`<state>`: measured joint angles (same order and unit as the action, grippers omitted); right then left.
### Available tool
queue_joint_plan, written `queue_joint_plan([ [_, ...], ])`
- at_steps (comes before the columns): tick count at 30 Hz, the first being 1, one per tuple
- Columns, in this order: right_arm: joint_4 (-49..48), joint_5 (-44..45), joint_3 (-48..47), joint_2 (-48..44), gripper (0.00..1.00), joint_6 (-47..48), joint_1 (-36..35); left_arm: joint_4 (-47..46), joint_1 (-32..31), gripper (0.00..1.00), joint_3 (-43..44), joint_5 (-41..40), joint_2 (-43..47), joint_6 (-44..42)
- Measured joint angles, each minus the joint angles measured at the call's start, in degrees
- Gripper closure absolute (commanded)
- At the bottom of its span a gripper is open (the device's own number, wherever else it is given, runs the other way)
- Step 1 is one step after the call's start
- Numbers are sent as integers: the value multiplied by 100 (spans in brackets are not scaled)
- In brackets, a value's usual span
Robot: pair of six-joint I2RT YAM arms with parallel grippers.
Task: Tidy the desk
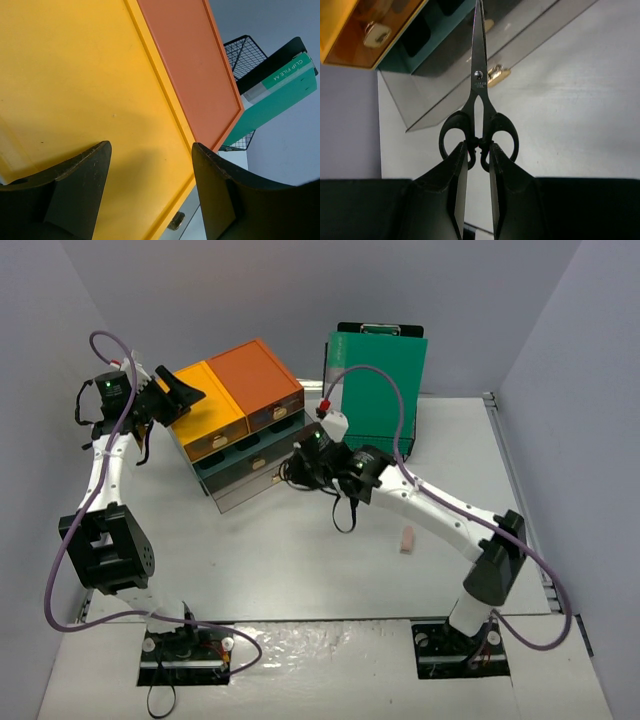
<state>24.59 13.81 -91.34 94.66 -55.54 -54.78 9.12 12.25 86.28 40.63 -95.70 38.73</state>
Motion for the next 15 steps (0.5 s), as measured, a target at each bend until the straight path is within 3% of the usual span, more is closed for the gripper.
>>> queue_joint_plan([
  [7, -1009, -1152, -784, 1238, 100, 436, 849, -32, 0, 37, -38, -13, 23, -25],
  [15, -1537, -1967, -2179, 2431, 100, 390, 1007, -45, 0, 37, -51, -14, 30, -58],
])
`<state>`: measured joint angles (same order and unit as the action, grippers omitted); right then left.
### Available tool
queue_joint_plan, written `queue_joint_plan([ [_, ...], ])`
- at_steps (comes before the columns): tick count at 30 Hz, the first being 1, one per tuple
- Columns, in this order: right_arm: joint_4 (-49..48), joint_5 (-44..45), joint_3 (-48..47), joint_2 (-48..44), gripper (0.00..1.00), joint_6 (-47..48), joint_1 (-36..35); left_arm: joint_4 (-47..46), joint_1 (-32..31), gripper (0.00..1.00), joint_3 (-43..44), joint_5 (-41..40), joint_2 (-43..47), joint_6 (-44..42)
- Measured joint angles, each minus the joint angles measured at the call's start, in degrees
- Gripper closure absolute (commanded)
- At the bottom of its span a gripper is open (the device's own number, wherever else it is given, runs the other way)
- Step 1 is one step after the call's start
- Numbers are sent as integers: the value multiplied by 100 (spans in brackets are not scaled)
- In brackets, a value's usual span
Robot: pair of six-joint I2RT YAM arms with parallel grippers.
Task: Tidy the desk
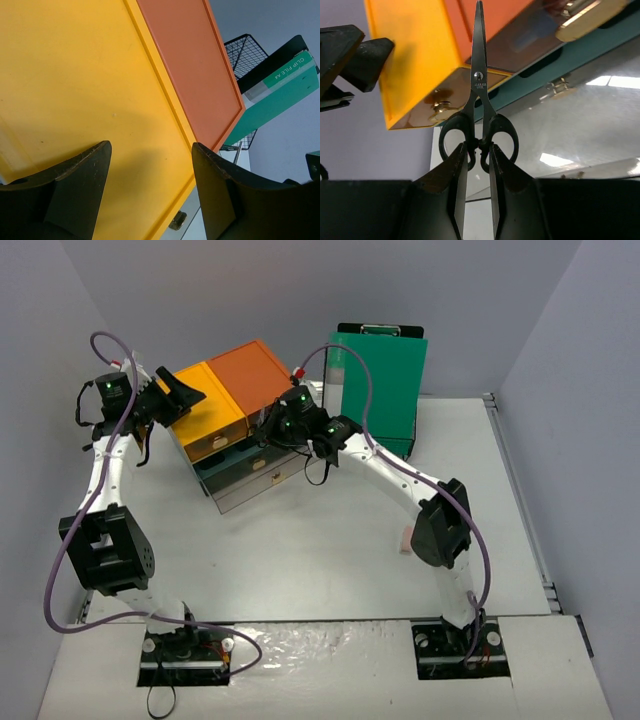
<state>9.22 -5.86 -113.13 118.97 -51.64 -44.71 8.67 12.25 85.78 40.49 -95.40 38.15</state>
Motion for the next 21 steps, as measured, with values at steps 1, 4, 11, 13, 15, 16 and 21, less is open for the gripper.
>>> queue_joint_plan([
  [1, -33, -51, -96, 92, 100, -36, 8, 1, 0, 37, 0, -1, 0, -2],
  [4, -104, -170, -224, 296, 100, -166, 17, 2, 0, 37, 0, -1, 0, -4],
  [11, -224, -203, 345, 316, 100, -422, 18, 3, 0, 37, 0, -1, 0, -8],
  [13, -229, -198, 625, 314, 100, -490, 18, 2, 0, 37, 0, -2, 0, -8],
  [15, -297, -202, 821, 316, 100, -596, 18, 7, 0, 37, 0, 1, 0, -8],
  [16, -339, -200, 840, 315, 100, -623, 18, 10, 0, 37, 1, 1, 0, -9],
  [21, -343, -194, 847, 309, 99, -686, 18, 12, 0, 37, 2, 2, 0, -13],
])
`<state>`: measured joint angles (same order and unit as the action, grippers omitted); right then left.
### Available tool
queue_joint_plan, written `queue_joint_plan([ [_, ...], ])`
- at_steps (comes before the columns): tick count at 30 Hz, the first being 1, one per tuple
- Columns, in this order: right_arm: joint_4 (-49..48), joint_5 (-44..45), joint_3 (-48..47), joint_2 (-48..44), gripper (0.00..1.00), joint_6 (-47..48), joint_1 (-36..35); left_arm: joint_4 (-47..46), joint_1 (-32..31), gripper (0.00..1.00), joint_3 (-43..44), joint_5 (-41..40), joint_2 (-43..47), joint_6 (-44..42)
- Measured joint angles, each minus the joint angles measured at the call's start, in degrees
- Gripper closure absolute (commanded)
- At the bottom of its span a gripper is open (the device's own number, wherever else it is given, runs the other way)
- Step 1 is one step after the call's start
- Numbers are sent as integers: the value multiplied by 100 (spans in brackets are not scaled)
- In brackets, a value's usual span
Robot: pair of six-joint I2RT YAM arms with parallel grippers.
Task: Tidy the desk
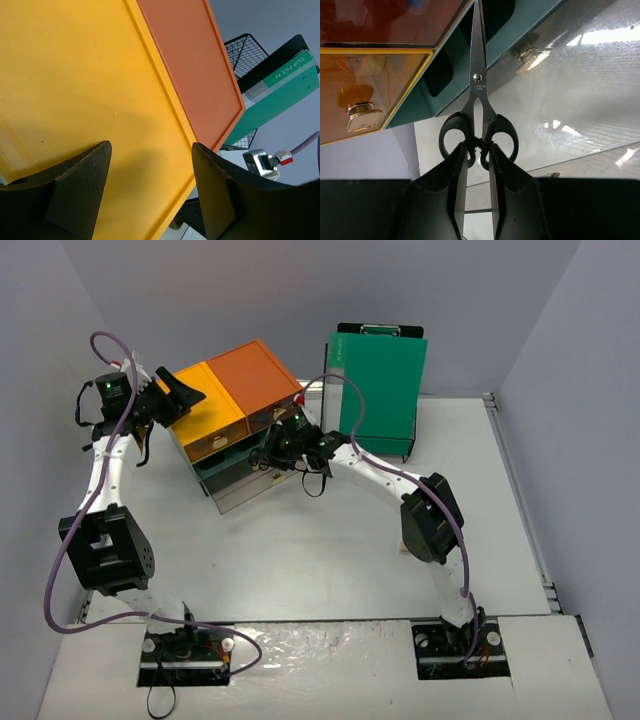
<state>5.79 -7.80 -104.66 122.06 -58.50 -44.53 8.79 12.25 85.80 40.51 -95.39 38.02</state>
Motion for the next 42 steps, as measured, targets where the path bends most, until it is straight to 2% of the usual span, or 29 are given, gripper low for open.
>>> queue_joint_plan([
  [2, -1, -1, 0, 2, 94, 0, 0, 1, 0, 37, 0, 2, 0, -1],
  [5, -1, 1, -2, 4, 74, 11, 0, 1, 0, 37, 0, 2, 0, -8],
  [11, -80, 48, -83, -2, 43, 154, -2, 4, 0, 37, 0, 1, 0, -13],
  [16, -42, 89, -120, -133, 42, 304, -2, 16, 0, 37, 6, -2, 0, -19],
  [21, 245, 175, -3, -443, 52, 442, -21, 33, 0, 37, 17, -5, 0, -38],
  [27, 873, 547, 592, -1441, 56, 586, -60, 55, 0, 37, 32, -19, -2, -52],
  [31, 991, 777, 1510, -2047, 59, 612, -91, 75, 0, 37, 44, -31, -4, -55],
  [34, 1074, 868, 1829, -1894, 70, 627, -102, 98, 0, 37, 62, -33, -12, -57],
  [42, 1220, 1135, 1605, -821, 60, 828, -124, 139, 0, 37, 91, -34, -22, -99],
])
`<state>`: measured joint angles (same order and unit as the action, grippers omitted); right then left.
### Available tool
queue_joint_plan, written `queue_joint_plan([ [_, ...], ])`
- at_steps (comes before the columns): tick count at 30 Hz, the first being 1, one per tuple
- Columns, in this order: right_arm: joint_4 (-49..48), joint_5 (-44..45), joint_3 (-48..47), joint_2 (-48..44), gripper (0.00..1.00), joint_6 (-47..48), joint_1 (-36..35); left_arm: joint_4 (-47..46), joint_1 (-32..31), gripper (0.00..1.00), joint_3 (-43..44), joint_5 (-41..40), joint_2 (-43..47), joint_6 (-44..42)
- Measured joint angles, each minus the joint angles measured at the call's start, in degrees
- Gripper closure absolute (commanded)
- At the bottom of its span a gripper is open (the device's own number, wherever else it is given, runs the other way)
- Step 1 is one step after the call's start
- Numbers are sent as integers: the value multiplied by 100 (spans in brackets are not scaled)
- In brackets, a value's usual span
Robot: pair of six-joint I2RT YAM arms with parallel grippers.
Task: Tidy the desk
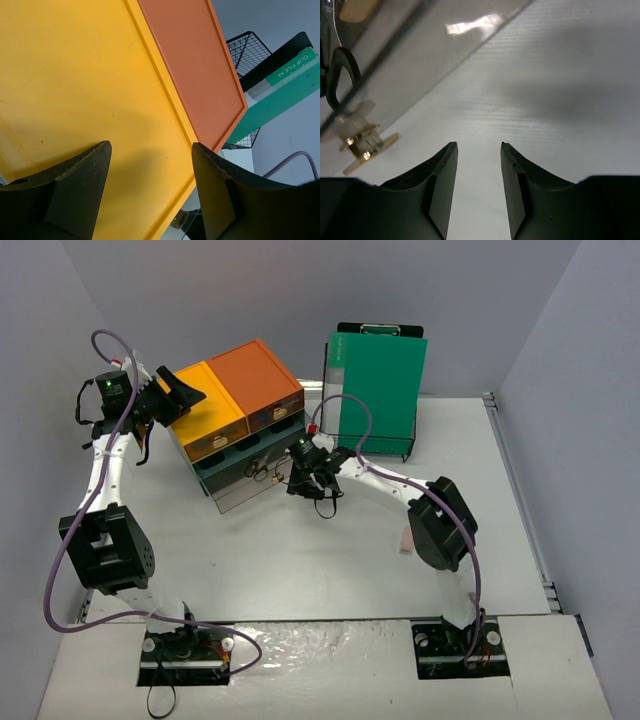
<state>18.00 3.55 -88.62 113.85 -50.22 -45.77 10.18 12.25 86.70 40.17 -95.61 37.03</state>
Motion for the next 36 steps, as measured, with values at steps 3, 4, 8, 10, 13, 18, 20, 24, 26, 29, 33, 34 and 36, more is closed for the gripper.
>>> queue_joint_plan([
  [3, -1, 29, -553, 458, 59, 116, 38, 5, 0, 37, 2, 3, -1, -13],
  [4, -37, 30, -725, 578, 59, 152, 38, 9, 0, 37, 5, 3, -2, -20],
  [8, 88, 81, -1357, 897, 54, 313, 63, 20, 0, 37, 16, 5, -9, -30],
  [10, 66, 83, -1613, 1041, 51, 371, 120, 25, 0, 37, 21, 7, -13, -34],
  [13, 89, 56, -2064, 1299, 47, 425, 190, 35, 0, 37, 30, 7, -17, -37],
  [18, -72, -151, -2688, 1762, 44, 444, 304, 38, 0, 37, 31, 10, -17, -42],
  [20, -222, -301, -2770, 1911, 44, 403, 330, 42, 0, 37, 32, 7, -17, -44],
  [24, -471, -523, -2791, 2140, 43, 295, 331, 52, 0, 37, 38, 7, -17, -51],
  [26, -585, -595, -2791, 2211, 42, 241, 330, 54, 0, 37, 38, 7, -17, -58],
  [29, -797, -646, -2757, 2246, 41, 172, 338, 54, 0, 37, 40, 7, -17, -63],
  [33, -1316, -703, -2595, 2246, 40, -19, 366, 54, 0, 37, 39, 5, -17, -66],
  [34, -1441, -726, -2544, 2246, 40, -101, 375, 54, 0, 37, 41, 5, -17, -67],
  [36, -1682, -786, -2446, 2248, 40, -281, 392, 54, 0, 37, 40, 5, -17, -73],
])
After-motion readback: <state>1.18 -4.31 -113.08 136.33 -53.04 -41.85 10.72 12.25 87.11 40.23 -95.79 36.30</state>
